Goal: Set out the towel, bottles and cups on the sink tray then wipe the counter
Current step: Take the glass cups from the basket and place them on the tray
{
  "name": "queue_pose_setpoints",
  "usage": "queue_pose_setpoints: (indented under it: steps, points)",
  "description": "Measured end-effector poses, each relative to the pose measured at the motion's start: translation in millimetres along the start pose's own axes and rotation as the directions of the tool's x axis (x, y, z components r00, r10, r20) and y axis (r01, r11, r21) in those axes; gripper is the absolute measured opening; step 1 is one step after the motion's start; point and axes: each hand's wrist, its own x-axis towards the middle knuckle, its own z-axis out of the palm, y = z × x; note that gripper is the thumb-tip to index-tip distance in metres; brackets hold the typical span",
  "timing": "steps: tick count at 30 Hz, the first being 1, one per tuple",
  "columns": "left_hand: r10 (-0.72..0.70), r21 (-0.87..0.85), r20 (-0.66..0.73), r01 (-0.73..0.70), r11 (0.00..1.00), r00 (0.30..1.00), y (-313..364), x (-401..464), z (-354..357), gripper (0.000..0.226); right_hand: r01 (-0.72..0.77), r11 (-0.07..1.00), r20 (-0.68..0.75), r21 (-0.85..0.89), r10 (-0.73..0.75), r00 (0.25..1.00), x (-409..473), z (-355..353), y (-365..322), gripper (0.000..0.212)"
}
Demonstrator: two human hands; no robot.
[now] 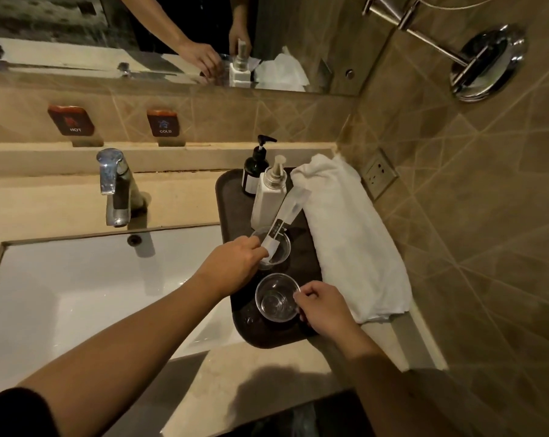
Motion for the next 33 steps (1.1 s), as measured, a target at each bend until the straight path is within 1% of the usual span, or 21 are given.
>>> queue_pose_setpoints:
  steps: [5,10,12,14,16,18,22,25,27,31,33]
  points:
    - [-0.021,0.023,-0.033,0.022,0.999,0.999,6,-9,-3,0.033,0.019,1.000,0.022,-0.002,-0.019,1.000,1,-3,0,0.016]
    - [-0.096,0.056,-0.080,0.101,0.993,0.992,18,-21,-8,0.028,0.071,0.997,0.068,-0.020,-0.069,0.995,0,-10,4,0.012]
    - [-0.142,0.075,-0.076,0.147,0.986,0.987,22,-29,-10,0.028,0.094,0.995,0.067,-0.030,-0.092,0.994,-3,-14,7,0.014]
    - [-0.208,0.101,-0.066,0.214,0.972,0.976,25,-40,-13,0.028,0.122,0.990,0.036,-0.064,-0.120,0.992,-6,-19,10,0.022]
    - [-0.280,0.123,-0.052,0.284,0.951,0.959,30,-54,-16,0.027,0.153,0.982,0.014,-0.113,-0.152,0.988,-12,-26,12,0.030]
    - [-0.349,0.139,-0.047,0.352,0.925,0.936,36,-72,-20,0.030,0.191,0.971,0.004,-0.145,-0.193,0.981,-21,-32,13,0.034]
    - [-0.490,0.146,-0.050,0.492,0.858,0.870,51,-118,-29,0.033,0.313,0.929,-0.019,-0.196,-0.322,0.946,-40,-44,15,0.032]
    - [-0.589,0.135,-0.049,0.590,0.796,0.806,65,-161,-39,0.034,0.431,0.869,0.011,-0.244,-0.442,0.897,-55,-44,12,0.029]
    - [-0.658,0.124,-0.054,0.659,0.742,0.751,77,-192,-45,0.034,0.503,0.824,0.064,-0.262,-0.505,0.861,-66,-37,10,0.029]
    - [-0.768,0.107,-0.072,0.771,0.628,0.636,100,-253,-54,0.034,0.610,0.752,0.206,-0.251,-0.574,0.792,-90,-8,3,0.033]
    - [-0.822,0.078,-0.067,0.825,0.560,0.565,110,-285,-59,0.035,0.681,0.681,0.258,-0.268,-0.631,0.732,-103,10,-2,0.032]
